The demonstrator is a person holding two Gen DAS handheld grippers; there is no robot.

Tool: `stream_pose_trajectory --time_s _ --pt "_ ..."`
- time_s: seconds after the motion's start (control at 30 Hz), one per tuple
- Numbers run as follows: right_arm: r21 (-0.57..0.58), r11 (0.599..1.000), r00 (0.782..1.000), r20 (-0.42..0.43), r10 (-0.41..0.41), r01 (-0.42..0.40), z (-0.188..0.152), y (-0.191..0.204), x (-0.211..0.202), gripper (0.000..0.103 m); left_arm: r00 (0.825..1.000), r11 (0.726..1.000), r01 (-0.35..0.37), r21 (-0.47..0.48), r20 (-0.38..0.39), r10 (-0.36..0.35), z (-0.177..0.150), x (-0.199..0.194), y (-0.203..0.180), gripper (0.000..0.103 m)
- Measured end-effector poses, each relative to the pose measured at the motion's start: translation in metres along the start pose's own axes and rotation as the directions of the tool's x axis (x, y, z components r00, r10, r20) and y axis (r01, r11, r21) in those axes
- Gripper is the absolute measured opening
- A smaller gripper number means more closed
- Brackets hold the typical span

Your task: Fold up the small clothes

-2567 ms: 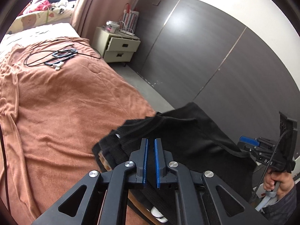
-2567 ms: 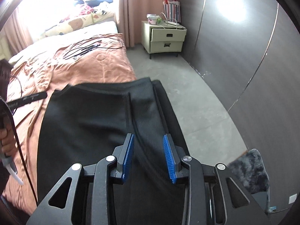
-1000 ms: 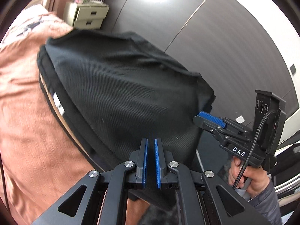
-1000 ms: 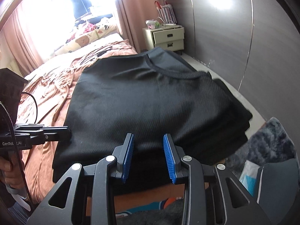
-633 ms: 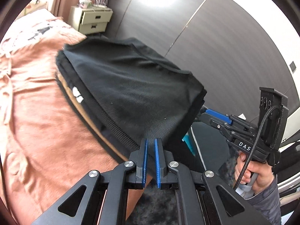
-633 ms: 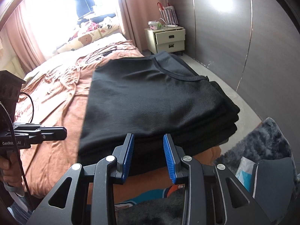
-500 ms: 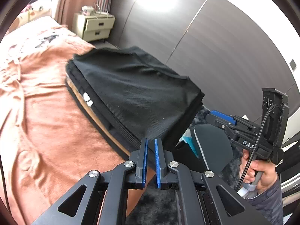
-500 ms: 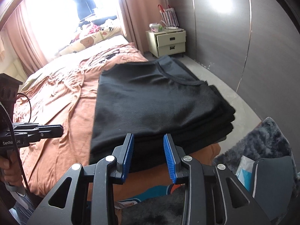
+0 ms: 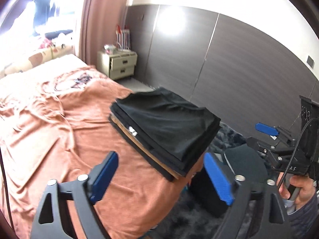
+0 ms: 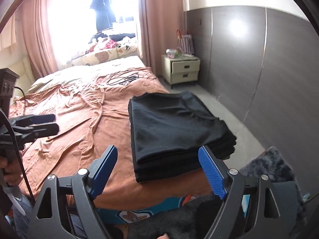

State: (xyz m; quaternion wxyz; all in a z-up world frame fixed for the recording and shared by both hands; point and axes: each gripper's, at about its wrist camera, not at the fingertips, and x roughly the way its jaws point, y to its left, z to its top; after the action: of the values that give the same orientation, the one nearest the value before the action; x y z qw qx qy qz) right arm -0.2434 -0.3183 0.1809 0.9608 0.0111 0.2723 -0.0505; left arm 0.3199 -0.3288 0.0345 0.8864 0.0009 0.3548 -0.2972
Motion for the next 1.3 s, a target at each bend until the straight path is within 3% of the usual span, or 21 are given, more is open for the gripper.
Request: stream_pose_trajectory --time_s 0.1,0.2,0.77,1.3 --pt "-0.002 1.0 1.0 0.005 -0.013 0.013 -0.004 0.017 -0.014 0.091 1.0 1.0 -0.004 -0.001 0.014 0.004 -0.003 -0.024 0.009 0.098" --pt "-0.011 1.0 1.0 0.02 -0.016 0.016 -0.008 0.037 -0.031 0.103 0.999 1.0 -0.023 0.012 0.039 0.022 -0.007 -0.048 0.017 0.103" --pt "-0.047 0.999 0.997 0.075 0.013 -0.009 -0.02 0.086 -0.078 0.103 0.983 0.991 -0.128 -0.023 0.131 0.13 -0.055 -0.156 0.057 0.103" --pt "-0.037 0.993 0.989 0.097 0.111 -0.108 -0.054 0.121 -0.098 0.103 0.934 0.956 -0.27 -0.116 0.208 0.289 -0.125 -0.241 0.078 0.103"
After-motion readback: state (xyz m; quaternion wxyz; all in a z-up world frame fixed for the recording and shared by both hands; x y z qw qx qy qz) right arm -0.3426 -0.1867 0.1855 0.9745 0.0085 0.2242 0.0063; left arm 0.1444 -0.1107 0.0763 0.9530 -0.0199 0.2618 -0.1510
